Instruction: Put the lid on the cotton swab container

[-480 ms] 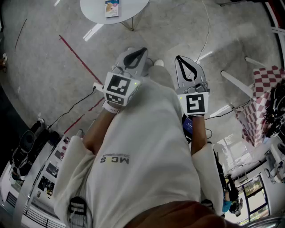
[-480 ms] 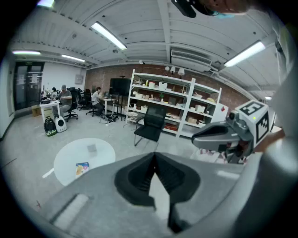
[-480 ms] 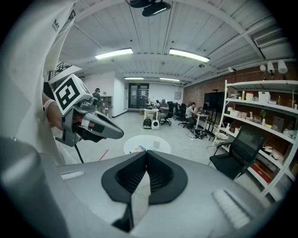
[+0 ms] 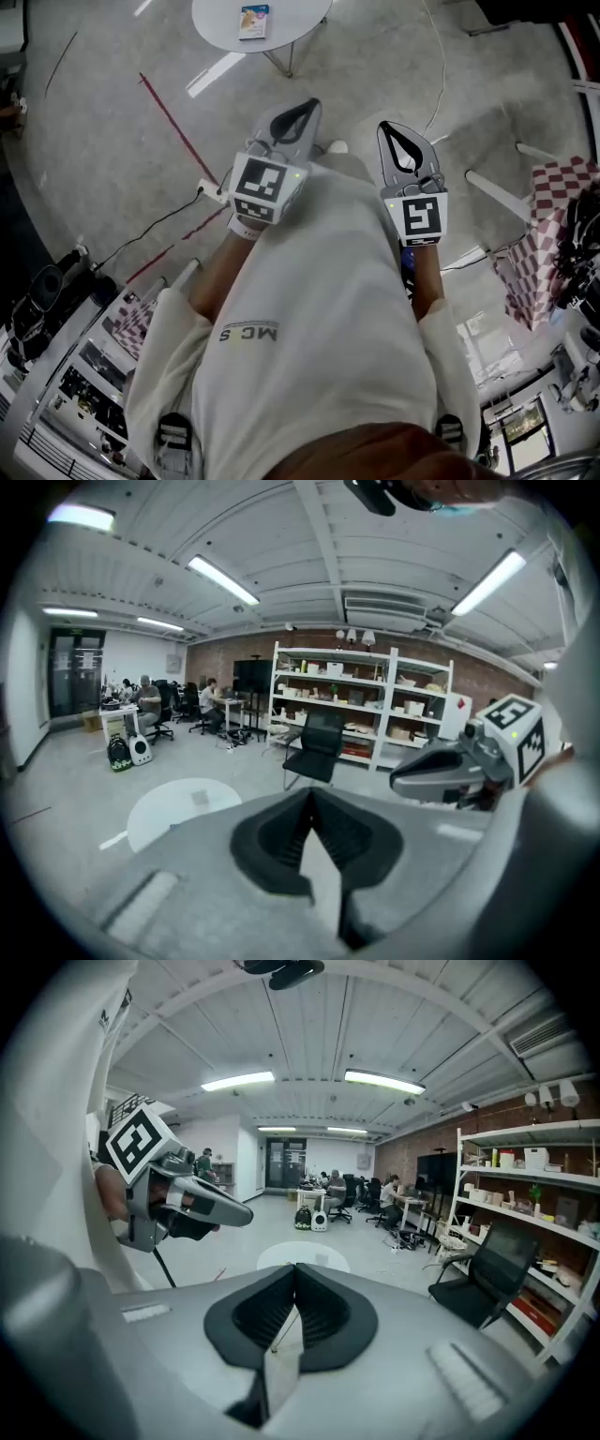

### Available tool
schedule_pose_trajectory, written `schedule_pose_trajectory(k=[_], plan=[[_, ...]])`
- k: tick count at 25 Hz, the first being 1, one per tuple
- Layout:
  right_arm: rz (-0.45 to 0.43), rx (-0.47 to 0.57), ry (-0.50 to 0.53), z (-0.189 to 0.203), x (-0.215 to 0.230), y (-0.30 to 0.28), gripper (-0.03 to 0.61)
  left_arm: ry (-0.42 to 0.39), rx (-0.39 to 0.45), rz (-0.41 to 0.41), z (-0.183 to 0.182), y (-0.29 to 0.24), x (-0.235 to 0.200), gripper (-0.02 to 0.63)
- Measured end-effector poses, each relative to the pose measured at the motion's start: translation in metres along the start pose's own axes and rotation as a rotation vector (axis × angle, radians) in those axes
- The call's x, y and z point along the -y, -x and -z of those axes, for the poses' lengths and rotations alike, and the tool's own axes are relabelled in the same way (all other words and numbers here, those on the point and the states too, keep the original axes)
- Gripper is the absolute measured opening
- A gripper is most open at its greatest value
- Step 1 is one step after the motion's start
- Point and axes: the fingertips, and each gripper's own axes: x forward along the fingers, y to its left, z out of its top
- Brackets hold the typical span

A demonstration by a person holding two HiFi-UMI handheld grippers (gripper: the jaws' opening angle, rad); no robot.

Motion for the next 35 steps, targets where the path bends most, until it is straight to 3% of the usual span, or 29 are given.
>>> schedule_pose_trajectory(k=[4, 10, 18, 24, 28, 32, 35], plan=[[-0.052, 0.028, -0.017, -0.002, 0.001, 0.007, 0.0, 0.027, 0.006, -0.046, 0.004, 0.008, 0.009, 0.0], [-0.057, 0.031, -0.044, -0.008, 0.021, 0.006, 0.0, 0.074, 0.005, -0.088, -0.006, 0.008, -0.01, 0.0], [-0.046, 0.035, -0.063, -0.007, 0.083, -0.029, 0.002, 0.073, -0.04, -0.028, -0.013, -0.055, -0.031, 0.0], [-0.084, -0.014, -0.02, -0.025, 0.149, -0.115, 0.002, 0.144, -0.049, -0.044, -0.036, -0.14, -0.102, 0.0], [-0.137, -0.019, -0.003, -0.058, 0.202, -0.192, 0.002, 0.187, -0.08, -0.059, -0.058, -0.201, -0.16, 0.0], [-0.214, -0.067, 0.042, -0.086, 0.237, -0.263, 0.002, 0.225, -0.081, -0.096, -0.081, -0.241, -0.22, 0.0], [-0.26, -0.041, 0.036, -0.108, 0.252, -0.306, 0.002, 0.259, -0.077, -0.134, -0.088, -0.26, -0.253, 0.0]])
